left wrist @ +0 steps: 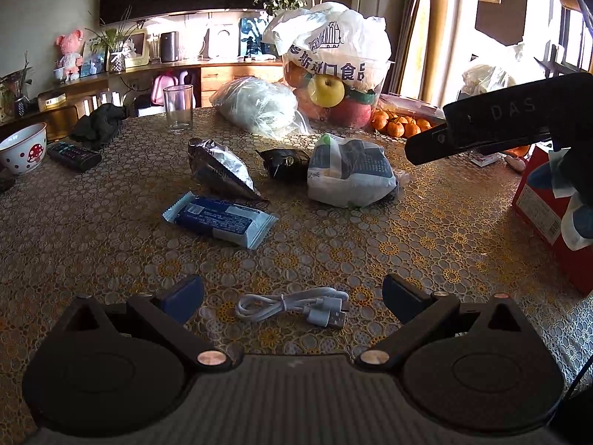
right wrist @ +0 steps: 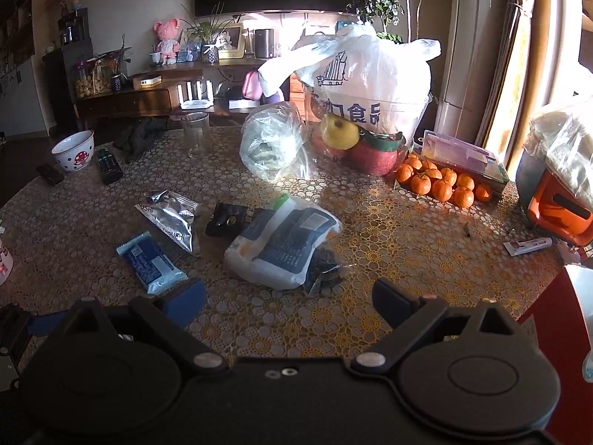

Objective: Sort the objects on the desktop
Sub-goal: 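Reach the left gripper to the white USB cable while the right gripper approaches the white-and-blue bag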

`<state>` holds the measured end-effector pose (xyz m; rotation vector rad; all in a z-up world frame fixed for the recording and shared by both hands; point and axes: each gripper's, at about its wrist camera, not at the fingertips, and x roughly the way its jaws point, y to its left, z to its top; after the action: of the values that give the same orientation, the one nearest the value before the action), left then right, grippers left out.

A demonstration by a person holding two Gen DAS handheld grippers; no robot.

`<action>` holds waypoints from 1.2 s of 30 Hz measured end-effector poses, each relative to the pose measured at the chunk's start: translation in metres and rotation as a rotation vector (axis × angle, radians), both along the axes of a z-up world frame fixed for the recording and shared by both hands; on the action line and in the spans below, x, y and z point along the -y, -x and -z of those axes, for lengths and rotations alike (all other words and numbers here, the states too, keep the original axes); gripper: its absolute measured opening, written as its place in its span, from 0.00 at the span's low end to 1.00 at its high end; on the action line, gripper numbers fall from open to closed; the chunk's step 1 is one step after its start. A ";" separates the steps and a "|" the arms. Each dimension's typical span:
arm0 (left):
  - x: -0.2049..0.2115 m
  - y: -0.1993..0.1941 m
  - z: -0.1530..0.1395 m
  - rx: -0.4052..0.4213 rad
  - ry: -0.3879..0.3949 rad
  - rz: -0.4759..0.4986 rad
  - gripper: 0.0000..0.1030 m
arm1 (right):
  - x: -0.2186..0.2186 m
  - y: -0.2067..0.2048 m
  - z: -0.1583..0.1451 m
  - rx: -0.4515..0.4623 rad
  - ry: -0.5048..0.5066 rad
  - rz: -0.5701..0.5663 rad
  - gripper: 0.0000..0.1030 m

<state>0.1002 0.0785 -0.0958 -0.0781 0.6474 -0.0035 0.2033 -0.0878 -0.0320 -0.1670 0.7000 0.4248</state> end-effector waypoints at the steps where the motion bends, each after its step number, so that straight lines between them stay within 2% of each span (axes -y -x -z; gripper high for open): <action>1: 0.000 -0.001 0.001 -0.001 -0.004 0.001 1.00 | -0.002 -0.002 0.001 -0.001 0.000 -0.003 0.94; 16: 0.001 -0.013 0.021 -0.022 -0.008 0.012 1.00 | -0.031 -0.046 0.020 0.001 0.032 -0.021 0.94; 30: 0.004 -0.017 0.031 -0.020 -0.010 0.017 1.00 | -0.059 -0.083 0.043 -0.013 0.046 0.056 0.97; 36: 0.006 -0.018 0.033 -0.009 -0.028 0.022 1.00 | -0.062 -0.095 0.054 -0.027 0.056 0.130 0.99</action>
<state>0.1179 0.0724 -0.1286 -0.0441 0.6572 -0.0155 0.2988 -0.0260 -0.0863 -0.1682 0.7457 0.2836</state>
